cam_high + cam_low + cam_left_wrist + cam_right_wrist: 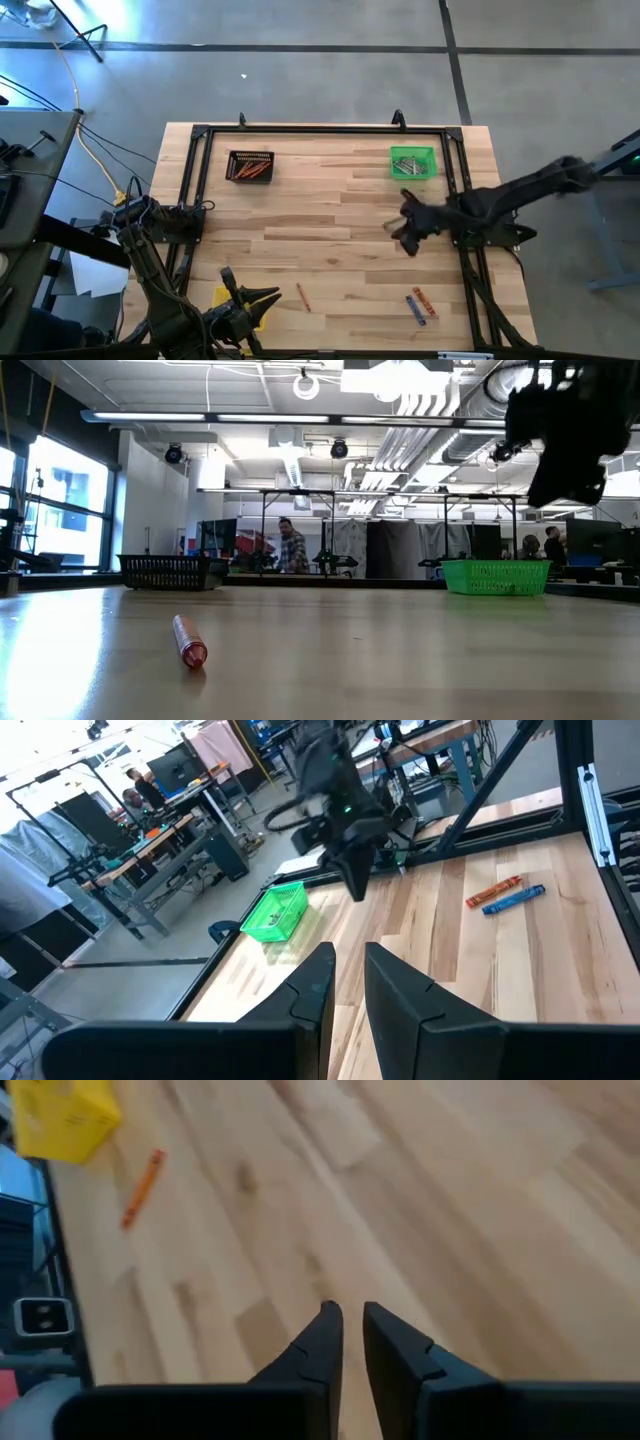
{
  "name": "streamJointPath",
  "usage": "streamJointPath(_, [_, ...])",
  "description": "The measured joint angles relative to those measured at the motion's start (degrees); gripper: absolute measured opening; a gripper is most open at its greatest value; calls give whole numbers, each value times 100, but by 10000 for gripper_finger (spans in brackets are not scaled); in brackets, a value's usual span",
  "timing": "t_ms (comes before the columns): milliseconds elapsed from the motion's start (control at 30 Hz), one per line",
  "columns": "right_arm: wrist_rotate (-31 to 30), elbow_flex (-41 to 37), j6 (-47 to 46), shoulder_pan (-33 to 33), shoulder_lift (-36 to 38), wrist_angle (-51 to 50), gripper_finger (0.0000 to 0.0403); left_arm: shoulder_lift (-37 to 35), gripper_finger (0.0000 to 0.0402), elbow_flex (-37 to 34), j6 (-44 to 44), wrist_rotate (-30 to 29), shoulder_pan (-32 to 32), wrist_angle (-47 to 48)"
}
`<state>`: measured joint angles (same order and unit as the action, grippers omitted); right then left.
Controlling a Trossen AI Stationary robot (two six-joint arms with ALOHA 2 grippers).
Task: Sort crayons
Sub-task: Put the orange crayon into the black bin
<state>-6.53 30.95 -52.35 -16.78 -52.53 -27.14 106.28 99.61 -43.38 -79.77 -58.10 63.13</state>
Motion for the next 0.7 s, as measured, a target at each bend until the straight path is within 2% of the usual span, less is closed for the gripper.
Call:
streamJointPath(167, [-916,411,-741,-1164,-407,5,34,0,44,0,-2,0,1,-1])
streamJointPath(300, [-1188,751,-1232,-1771,-1002,6,33,0,44,0,-46,0,0,-3])
streamJointPath(467, [-991,1243,-1692,-2292,-1974,-4,33,0,44,0,-51,70,0,-4])
streamJointPath(700, [-114,2107,-1864,-2651,-3151,-180,33,0,44,0,-104,84,0,-6])
